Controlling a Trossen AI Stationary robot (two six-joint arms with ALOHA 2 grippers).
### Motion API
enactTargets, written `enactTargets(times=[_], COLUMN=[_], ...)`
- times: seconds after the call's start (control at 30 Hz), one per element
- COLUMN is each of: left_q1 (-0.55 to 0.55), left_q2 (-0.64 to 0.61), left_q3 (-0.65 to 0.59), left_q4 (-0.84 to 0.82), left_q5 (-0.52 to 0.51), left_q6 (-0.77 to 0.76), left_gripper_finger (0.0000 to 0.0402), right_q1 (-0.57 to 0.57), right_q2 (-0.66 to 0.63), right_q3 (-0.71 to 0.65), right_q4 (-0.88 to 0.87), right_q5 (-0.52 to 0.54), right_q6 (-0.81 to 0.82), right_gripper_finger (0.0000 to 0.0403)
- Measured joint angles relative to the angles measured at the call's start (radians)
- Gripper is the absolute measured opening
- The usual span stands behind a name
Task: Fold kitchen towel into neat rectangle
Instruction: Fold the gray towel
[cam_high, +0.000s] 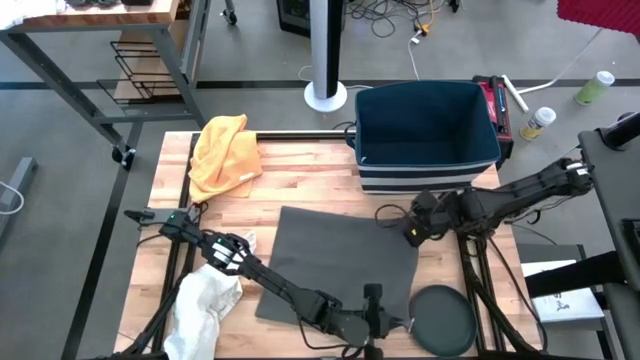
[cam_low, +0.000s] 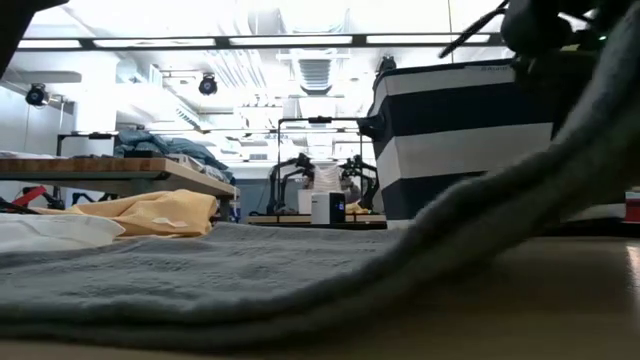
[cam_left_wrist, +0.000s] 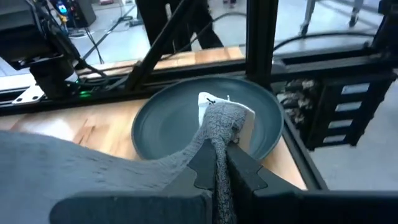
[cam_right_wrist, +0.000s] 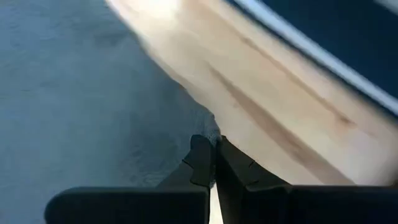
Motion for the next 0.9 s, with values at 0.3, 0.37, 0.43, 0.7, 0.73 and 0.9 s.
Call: enactTargets(times=[0.3, 0.37, 0.43, 0.7, 0.73, 0.9], left_q1=[0.008, 0.007, 0.005, -0.045, -0.054, -0.075], left_q2=[0.0, 0.0, 0.0, -0.068, -0.081, -0.109], left_q3=[0.054, 0.056, 0.056, 0.05, 0.05, 0.012], left_q4=[0.072, 0.102, 0.106, -0.106, -0.133, -0.171], left_q5=[0.061, 0.063, 0.056, -0.085, -0.116, -0.156], left_q6=[0.021, 0.021, 0.033, 0.086, 0.088, 0.071], left_gripper_finger=[0.0004, 0.0004, 0.0004, 0.0004, 0.0004, 0.0004], right_q1=[0.1, 0.118, 0.138, 0.181, 0.181, 0.17], right_q2=[-0.028, -0.027, -0.027, -0.01, -0.005, 0.04], right_q3=[0.102, 0.124, 0.142, 0.156, 0.153, 0.151], right_q4=[-0.19, -0.229, -0.261, -0.134, -0.091, 0.09], right_q5=[0.045, 0.046, 0.059, 0.165, 0.176, 0.214], right_q6=[0.141, 0.165, 0.186, 0.132, 0.108, -0.017], right_gripper_finger=[0.0002, 0.0002, 0.0002, 0.0002, 0.0002, 0.0002])
